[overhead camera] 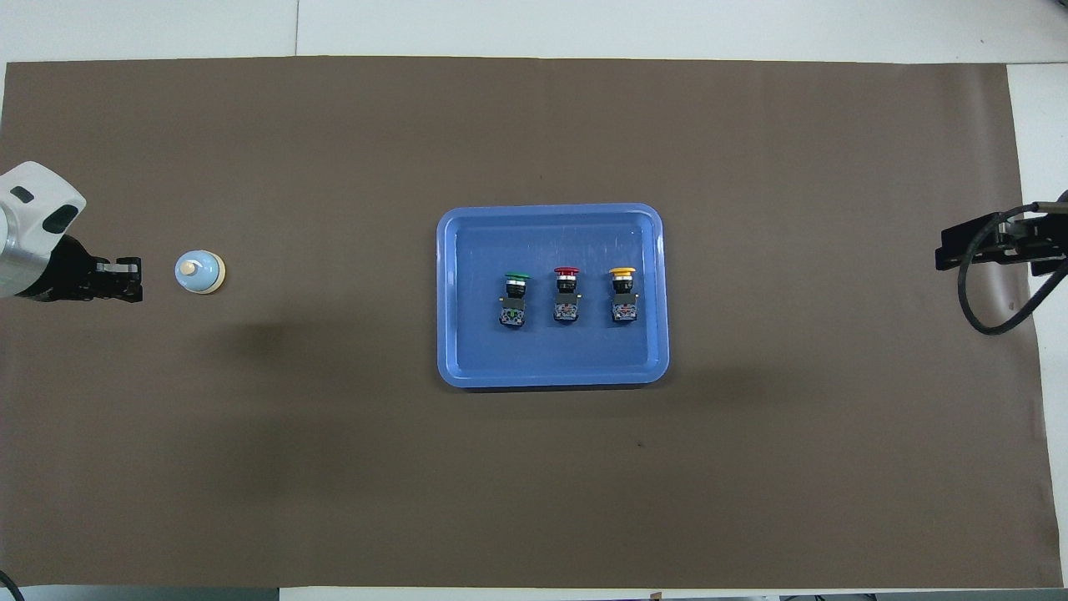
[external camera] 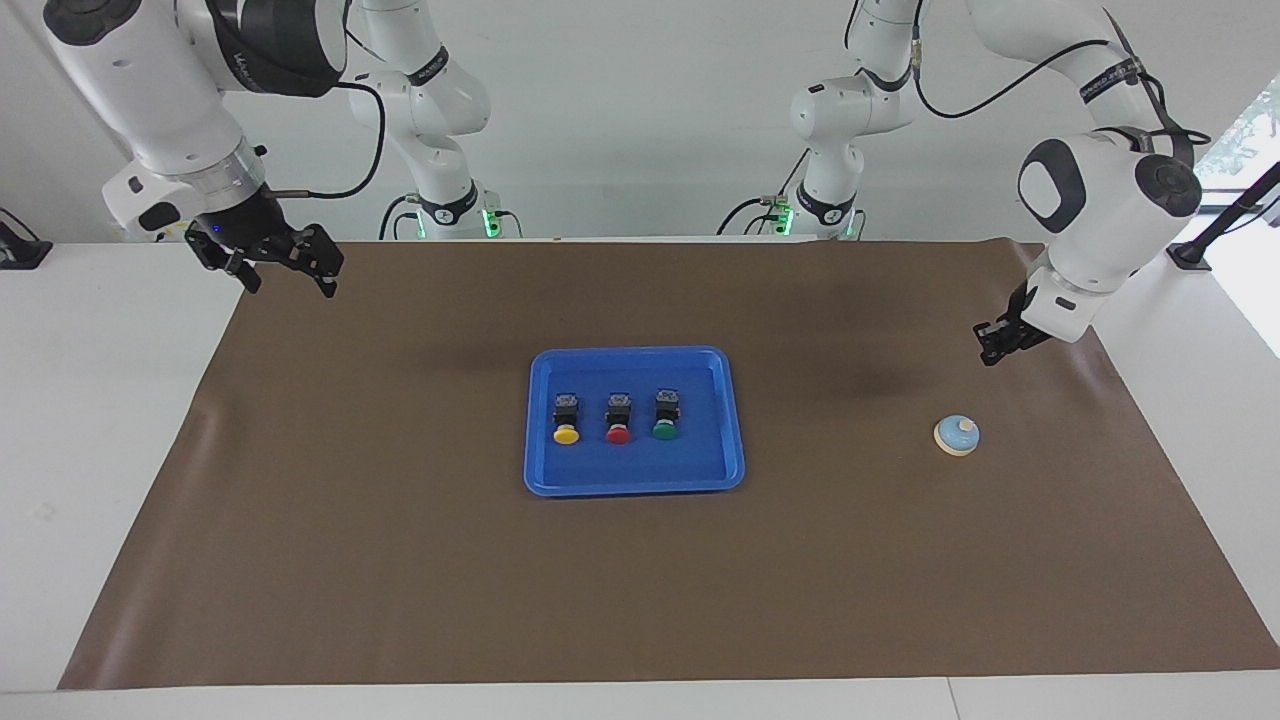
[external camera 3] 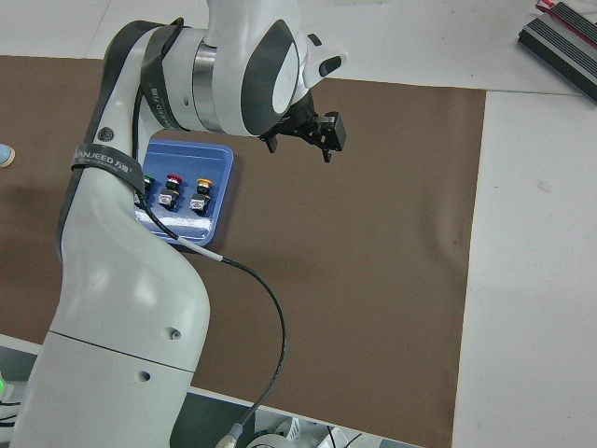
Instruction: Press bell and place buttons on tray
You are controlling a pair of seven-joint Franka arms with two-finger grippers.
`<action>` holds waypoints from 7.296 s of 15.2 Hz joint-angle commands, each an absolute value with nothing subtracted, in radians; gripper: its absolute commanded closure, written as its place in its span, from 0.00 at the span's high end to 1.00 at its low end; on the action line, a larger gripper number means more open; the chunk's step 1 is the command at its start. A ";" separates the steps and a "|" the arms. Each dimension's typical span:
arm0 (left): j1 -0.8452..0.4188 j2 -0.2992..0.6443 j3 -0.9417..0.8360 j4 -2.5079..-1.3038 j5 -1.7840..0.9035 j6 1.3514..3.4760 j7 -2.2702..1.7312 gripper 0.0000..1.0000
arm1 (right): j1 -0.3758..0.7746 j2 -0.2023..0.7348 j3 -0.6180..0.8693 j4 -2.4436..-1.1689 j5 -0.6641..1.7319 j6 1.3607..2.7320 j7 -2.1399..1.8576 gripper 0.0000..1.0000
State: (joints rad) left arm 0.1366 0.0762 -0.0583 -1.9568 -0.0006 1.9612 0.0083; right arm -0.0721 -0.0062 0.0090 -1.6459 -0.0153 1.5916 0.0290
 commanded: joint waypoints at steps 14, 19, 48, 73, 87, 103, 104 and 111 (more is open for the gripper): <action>0.110 0.262 -0.055 -1.960 0.015 2.238 0.031 0.00 | -0.084 0.000 0.017 -1.634 -0.009 1.574 0.015 1.00; 0.110 0.268 -0.054 -1.965 0.017 2.241 0.031 0.00 | -0.084 0.000 0.018 -1.634 -0.009 1.574 0.015 1.00; 0.074 0.103 -0.063 -1.672 0.006 1.652 0.003 1.00 | -0.084 0.000 0.018 -1.634 -0.009 1.574 0.015 1.00; 0.011 -0.014 -0.055 -1.666 -0.017 1.482 -0.006 1.00 | -0.084 0.000 0.018 -1.634 -0.009 1.574 0.015 1.00; -0.005 -0.014 -0.055 -1.666 0.002 1.511 -0.008 1.00 | -0.084 0.000 0.018 -1.634 -0.009 1.574 0.015 1.00; 0.003 -0.014 -0.057 -1.666 0.002 1.511 -0.002 1.00 | -0.084 0.000 0.018 -1.634 -0.009 1.574 0.015 1.00; 0.005 -0.014 -0.057 -1.666 0.002 1.511 0.000 1.00 | -0.084 0.000 0.018 -1.634 -0.009 1.574 0.015 1.00; 0.008 -0.014 -0.057 -1.669 0.002 1.537 0.000 1.00 | -0.084 0.000 0.018 -1.634 -0.009 1.574 0.015 1.00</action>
State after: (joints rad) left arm 0.0081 -0.0142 -0.0605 -1.6689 -0.0056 1.5189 0.0054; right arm -0.0721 -0.0061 0.0090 -1.6459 -0.0153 1.5915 0.0290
